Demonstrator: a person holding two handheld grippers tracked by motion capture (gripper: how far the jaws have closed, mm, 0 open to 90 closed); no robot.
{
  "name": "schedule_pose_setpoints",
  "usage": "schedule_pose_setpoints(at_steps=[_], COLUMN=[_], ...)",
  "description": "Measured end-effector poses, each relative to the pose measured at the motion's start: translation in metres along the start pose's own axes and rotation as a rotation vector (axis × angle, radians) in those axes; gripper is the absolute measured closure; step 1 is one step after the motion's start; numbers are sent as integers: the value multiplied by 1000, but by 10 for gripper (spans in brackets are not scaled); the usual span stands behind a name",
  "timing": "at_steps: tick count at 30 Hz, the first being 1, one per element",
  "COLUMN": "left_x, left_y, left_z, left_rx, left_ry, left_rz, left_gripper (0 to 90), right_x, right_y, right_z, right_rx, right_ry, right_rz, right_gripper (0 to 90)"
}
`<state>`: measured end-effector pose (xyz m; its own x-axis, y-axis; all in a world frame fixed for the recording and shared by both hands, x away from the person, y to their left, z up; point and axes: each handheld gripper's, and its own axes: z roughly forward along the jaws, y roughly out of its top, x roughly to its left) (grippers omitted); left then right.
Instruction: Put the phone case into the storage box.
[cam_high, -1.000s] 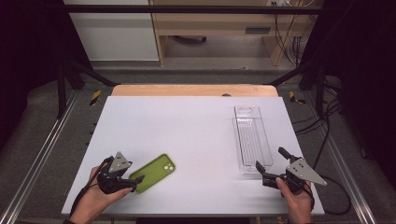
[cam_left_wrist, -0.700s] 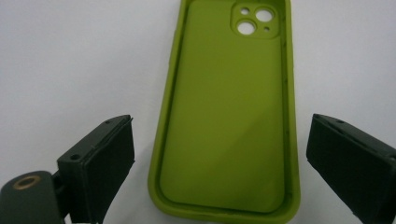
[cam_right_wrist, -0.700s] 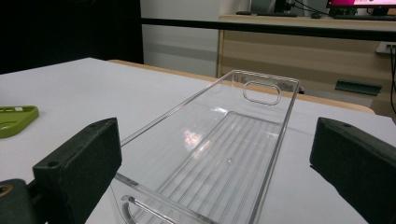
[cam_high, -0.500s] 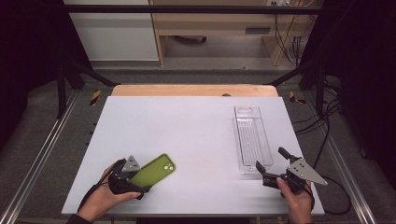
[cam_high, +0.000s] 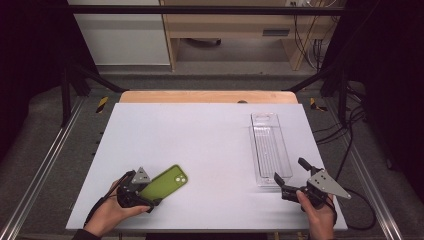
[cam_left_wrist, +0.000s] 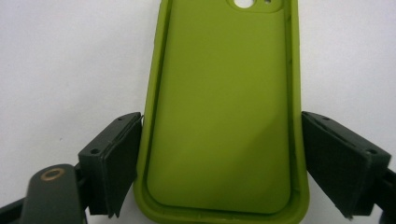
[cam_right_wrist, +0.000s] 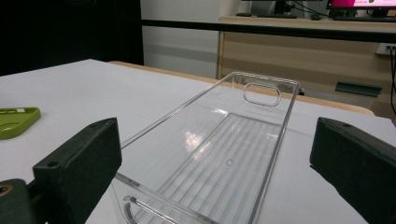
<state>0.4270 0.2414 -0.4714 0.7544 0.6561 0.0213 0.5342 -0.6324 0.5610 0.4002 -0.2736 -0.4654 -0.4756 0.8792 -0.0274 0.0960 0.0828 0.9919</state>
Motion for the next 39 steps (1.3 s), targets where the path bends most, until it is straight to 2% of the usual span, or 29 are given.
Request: schedule_pose_setpoints(at_steps=[7,22,25,29,32,35,39], left_x=[-2,-7,-10,-12,-13,-16,-20], left_y=[0,-2,0,2,3,7,16], left_z=[-1,-8,-9,-7,-8,-12,-17], left_rx=[-5,-139,-151,-154,-166,-205,-267], left_ry=[11,79,93,89,102,111,147], left_rz=[3,10,23,22,22,21,29], left_gripper=[161,165,166,166,166,166,165], right_x=[-1,0,0,0,0,0,2], right_y=[0,0,0,0,0,0,1], right_z=[-2,-1,-1,0,0,0,0], right_rx=[-2,2,5,6,6,6,10], right_ry=[-1,-2,-2,-1,-1,-2,0], right_rz=[0,-6,-8,-8,-8,-8,-10], right_gripper=[26,26,26,26,26,26,26])
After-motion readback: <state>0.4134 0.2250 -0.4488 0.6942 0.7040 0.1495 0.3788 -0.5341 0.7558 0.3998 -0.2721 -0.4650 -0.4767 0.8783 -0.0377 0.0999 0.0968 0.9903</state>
